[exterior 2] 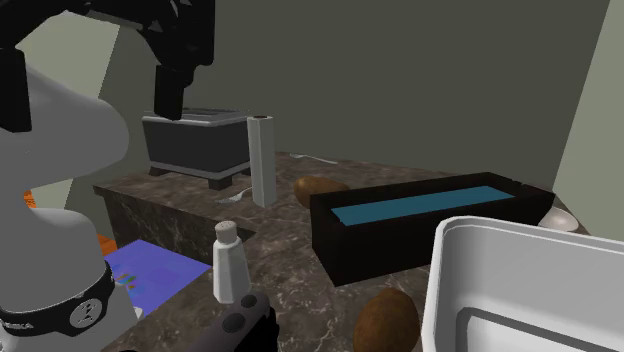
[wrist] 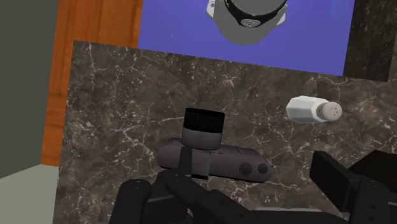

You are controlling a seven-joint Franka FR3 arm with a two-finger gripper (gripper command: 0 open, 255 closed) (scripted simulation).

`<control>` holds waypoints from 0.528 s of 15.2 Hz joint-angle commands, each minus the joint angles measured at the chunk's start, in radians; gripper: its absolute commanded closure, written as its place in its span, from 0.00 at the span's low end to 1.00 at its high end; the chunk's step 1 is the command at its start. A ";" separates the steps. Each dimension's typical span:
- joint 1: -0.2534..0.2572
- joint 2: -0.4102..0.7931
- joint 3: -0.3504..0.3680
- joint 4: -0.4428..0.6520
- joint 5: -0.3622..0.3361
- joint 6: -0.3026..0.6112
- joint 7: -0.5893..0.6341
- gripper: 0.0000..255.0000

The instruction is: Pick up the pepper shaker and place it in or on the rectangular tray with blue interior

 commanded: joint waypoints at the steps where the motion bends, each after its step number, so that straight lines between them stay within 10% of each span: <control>1: 0.000 0.000 0.000 0.000 0.000 0.000 0.000 0.00; 8: 0.058 -0.186 0.060 -0.271 0.148 0.178 0.100 0.00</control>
